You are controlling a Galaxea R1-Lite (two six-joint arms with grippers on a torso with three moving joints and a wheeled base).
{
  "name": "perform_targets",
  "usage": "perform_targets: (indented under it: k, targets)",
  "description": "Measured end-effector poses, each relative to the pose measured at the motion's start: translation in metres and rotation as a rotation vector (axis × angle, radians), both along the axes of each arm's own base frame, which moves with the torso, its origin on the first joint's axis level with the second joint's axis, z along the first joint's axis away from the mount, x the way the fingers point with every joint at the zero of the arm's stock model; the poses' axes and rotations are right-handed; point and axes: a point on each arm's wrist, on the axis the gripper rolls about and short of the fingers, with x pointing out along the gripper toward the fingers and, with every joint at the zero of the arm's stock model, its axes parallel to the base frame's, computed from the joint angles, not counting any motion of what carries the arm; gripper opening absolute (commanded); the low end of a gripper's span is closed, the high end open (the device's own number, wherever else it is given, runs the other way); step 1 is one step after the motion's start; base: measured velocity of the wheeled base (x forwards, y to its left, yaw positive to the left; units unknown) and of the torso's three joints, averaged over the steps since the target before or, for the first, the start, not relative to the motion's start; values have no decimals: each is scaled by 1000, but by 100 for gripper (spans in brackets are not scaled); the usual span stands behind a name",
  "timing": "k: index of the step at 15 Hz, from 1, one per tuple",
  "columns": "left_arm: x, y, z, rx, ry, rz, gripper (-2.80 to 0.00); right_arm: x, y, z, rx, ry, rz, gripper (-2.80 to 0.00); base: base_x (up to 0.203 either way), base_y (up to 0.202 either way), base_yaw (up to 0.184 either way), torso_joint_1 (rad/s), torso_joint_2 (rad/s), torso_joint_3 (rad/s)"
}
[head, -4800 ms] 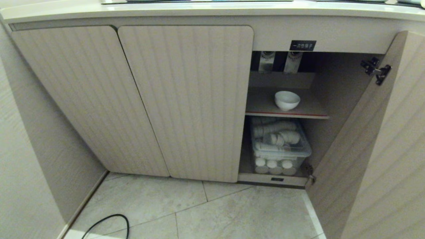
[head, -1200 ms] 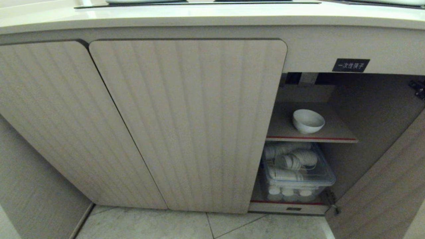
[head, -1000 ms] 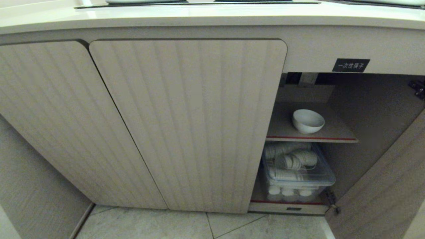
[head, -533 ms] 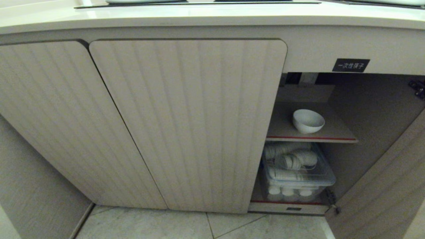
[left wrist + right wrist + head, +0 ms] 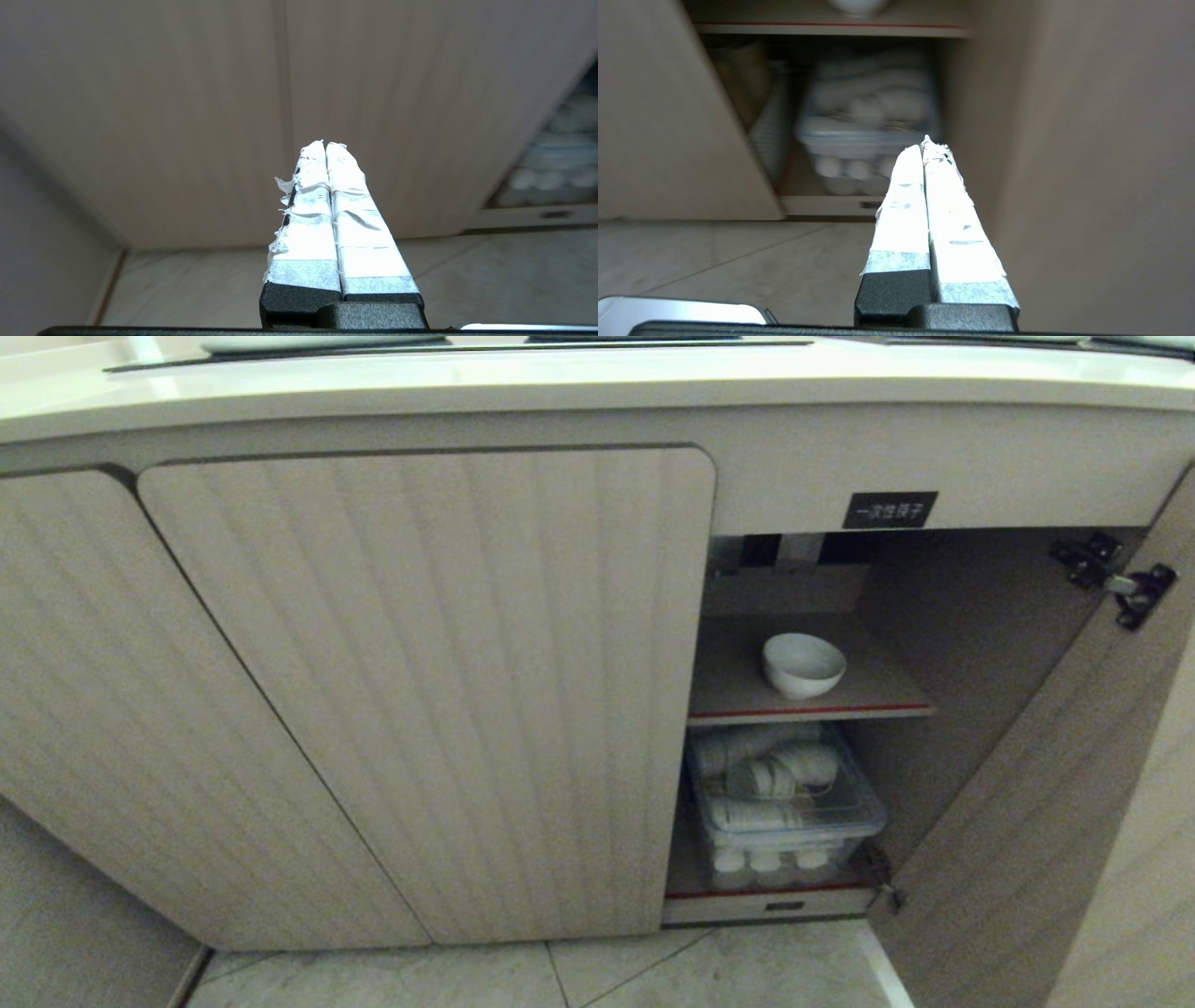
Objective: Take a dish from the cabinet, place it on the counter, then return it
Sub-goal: Take the bowl from the cabinet
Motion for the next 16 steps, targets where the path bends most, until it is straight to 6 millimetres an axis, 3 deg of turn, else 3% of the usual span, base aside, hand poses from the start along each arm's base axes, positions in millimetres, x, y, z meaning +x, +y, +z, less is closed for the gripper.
perform_targets:
  k: [16]
  targets:
    - [0,0,0,0,0,0,-280,0,0,0,-31,3,3,-280,0,0,-5,0,0,0]
